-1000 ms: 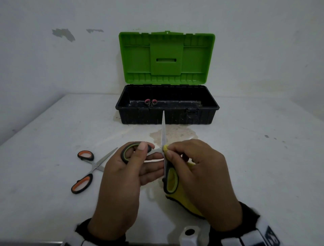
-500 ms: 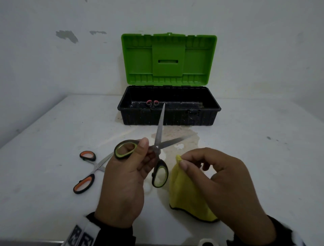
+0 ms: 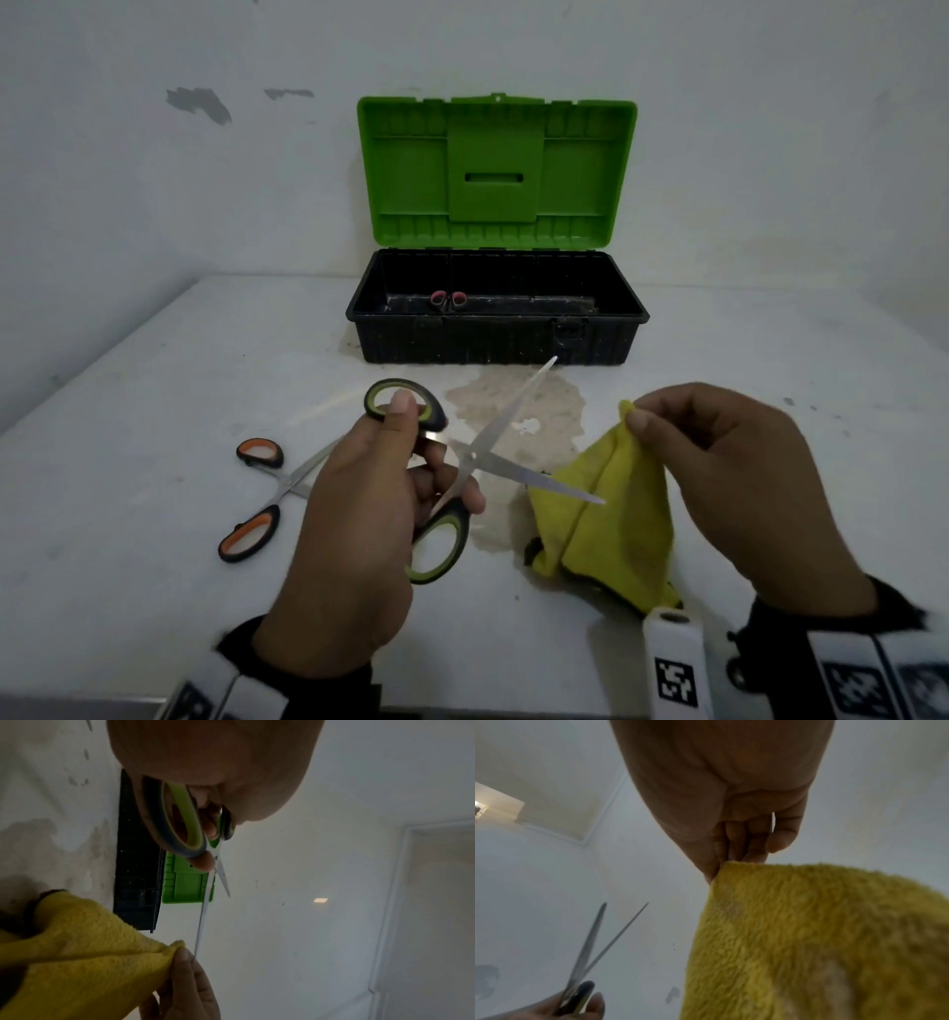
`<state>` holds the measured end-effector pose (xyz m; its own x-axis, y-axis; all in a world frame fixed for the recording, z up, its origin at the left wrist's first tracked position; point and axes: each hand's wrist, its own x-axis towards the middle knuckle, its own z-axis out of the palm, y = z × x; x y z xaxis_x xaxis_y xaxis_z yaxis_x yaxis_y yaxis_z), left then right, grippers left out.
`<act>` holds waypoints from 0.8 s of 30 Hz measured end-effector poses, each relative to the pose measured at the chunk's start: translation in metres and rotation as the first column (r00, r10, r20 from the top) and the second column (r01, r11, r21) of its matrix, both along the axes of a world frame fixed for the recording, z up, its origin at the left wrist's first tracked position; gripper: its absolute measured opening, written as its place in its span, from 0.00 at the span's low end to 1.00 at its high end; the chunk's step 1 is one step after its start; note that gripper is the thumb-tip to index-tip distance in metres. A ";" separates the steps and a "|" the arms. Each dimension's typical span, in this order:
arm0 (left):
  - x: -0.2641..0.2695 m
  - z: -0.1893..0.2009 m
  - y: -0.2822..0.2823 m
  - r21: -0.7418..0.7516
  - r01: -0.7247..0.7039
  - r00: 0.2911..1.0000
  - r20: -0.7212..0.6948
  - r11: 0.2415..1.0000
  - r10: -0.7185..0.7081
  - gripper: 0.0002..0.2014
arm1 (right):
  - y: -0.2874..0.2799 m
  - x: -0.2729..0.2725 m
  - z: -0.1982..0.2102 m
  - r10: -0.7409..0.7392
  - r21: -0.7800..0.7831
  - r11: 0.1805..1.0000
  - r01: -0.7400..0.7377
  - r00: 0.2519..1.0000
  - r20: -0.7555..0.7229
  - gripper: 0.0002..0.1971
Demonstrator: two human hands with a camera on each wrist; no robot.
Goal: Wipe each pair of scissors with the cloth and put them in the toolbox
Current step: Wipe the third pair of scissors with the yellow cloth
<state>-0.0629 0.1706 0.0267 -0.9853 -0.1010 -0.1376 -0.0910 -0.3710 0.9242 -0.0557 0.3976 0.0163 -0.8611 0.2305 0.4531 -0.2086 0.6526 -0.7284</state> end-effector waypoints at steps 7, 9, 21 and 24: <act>0.000 -0.007 0.006 -0.147 0.074 0.995 -0.053 0.986 -0.083 0.15 | -0.032 0.006 0.022 0.327 0.084 0.943 -0.323 0.944 -0.047 0.07; 0.001 -0.010 0.006 -0.199 0.070 0.994 -0.074 0.978 -0.086 0.16 | -0.042 0.008 0.022 0.386 0.110 0.918 -0.381 0.922 -0.034 0.07; 0.000 -0.016 0.010 -0.295 0.053 0.991 -0.102 0.954 -0.087 0.16 | -0.070 0.004 -0.004 0.214 0.235 0.956 -0.175 0.964 -0.157 0.03; 0.000 -0.014 0.009 -0.291 0.067 0.990 -0.102 0.955 -0.101 0.17 | -0.076 0.007 -0.001 0.250 0.246 0.947 -0.207 0.955 -0.159 0.03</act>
<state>-0.0631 0.1794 0.0127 -0.9994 -0.0359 -0.0012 0.0019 -0.0855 0.9963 -0.0486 0.3220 0.0151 -0.7738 -0.0887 0.6272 -0.4889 0.7132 -0.5023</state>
